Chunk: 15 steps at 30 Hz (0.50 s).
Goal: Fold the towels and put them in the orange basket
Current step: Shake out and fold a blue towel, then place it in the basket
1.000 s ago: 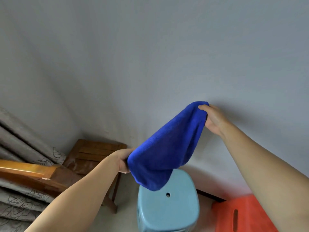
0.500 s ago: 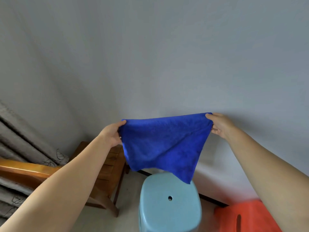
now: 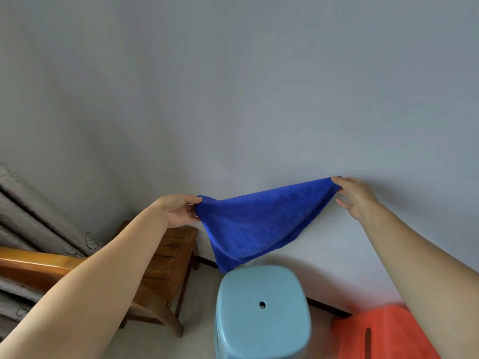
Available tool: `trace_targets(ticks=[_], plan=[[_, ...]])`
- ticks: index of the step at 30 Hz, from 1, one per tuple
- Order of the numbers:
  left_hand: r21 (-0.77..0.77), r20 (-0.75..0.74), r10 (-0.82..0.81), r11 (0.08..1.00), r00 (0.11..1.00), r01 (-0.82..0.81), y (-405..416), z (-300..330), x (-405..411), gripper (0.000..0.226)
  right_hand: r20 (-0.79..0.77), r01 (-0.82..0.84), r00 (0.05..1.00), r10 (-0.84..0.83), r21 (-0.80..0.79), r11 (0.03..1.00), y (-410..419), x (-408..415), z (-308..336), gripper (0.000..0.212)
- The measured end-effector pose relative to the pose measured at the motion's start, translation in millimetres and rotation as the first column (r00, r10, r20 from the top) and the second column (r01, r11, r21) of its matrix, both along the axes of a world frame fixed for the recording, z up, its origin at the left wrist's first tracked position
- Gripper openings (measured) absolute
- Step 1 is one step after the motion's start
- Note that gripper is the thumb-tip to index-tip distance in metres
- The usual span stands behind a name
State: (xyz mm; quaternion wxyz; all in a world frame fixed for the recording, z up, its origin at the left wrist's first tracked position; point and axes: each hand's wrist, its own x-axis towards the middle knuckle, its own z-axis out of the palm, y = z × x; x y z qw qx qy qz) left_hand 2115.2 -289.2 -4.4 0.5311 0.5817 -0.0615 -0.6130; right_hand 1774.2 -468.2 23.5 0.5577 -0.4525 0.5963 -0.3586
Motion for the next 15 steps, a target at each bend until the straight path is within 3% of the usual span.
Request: trace_targets(ticks=[4, 8, 12, 15], plan=[[-0.081, 0.019, -0.187, 0.979, 0.982, 0.188, 5.0, 0.7, -14.6, 0.027, 0.090, 0.071, 0.993, -0.071, 0.003, 0.997, 0.1, -11.2, 1.1, 0.016], [0.100, 0.239, -0.306, 0.952, 0.921, 0.290, 4.4, -15.1, -18.3, 0.020, 0.125, 0.116, 0.986, -0.111, -0.031, 0.993, 0.7, -15.5, 1.3, 0.015], [0.289, 0.425, -0.300, 0.939, 0.854, 0.186, 4.1, -18.8, -19.8, 0.013, 0.130, 0.120, 0.985, -0.111, -0.057, 0.991, -1.6, -14.3, -1.3, 0.018], [0.245, 0.412, -0.147, 0.968, 0.899, 0.046, 2.4, -19.3, -20.8, 0.020, 0.123, 0.097, 0.988, -0.090, -0.053, 0.994, -3.6, -14.5, -4.3, 0.019]])
